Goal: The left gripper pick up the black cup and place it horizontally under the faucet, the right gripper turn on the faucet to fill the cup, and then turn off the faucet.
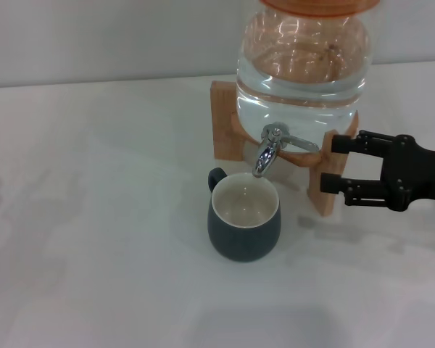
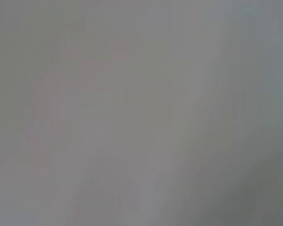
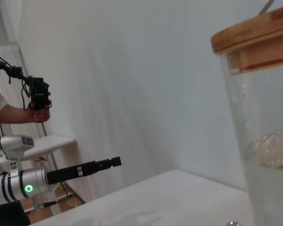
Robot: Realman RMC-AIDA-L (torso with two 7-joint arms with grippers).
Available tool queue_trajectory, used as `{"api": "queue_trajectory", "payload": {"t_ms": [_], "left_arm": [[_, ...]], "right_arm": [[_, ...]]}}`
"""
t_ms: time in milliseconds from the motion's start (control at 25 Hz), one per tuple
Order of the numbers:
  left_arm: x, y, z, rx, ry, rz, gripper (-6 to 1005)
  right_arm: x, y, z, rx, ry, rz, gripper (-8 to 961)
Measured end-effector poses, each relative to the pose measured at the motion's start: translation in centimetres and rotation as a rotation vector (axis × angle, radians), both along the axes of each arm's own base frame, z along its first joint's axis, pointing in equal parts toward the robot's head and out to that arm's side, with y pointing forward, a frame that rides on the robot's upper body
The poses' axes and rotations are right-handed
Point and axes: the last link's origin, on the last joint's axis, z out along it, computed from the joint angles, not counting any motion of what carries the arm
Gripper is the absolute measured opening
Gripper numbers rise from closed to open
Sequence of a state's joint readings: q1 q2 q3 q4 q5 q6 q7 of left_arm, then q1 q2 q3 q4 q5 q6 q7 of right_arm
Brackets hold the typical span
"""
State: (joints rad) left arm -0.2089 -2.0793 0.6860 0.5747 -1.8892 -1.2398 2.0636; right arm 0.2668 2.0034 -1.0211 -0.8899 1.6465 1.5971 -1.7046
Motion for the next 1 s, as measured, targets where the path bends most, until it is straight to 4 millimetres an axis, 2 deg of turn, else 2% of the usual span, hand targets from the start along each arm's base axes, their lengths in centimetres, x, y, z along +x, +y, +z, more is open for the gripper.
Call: {"api": "queue_trajectory", "payload": {"t_ms": [360,1000], "left_arm": [[-0.1,-0.2,-0.4,-0.007,-0.015,0.004,505],[-0.2,-0.3,-0.4,-0.004,-0.005,0.002,504]], "right_arm": [[-0.6,0.6,-1.1,-0.035,-0.035,0.001,828],[-1.6,-0.5,-1.4,-0.104,0.001,0.077,827]]}}
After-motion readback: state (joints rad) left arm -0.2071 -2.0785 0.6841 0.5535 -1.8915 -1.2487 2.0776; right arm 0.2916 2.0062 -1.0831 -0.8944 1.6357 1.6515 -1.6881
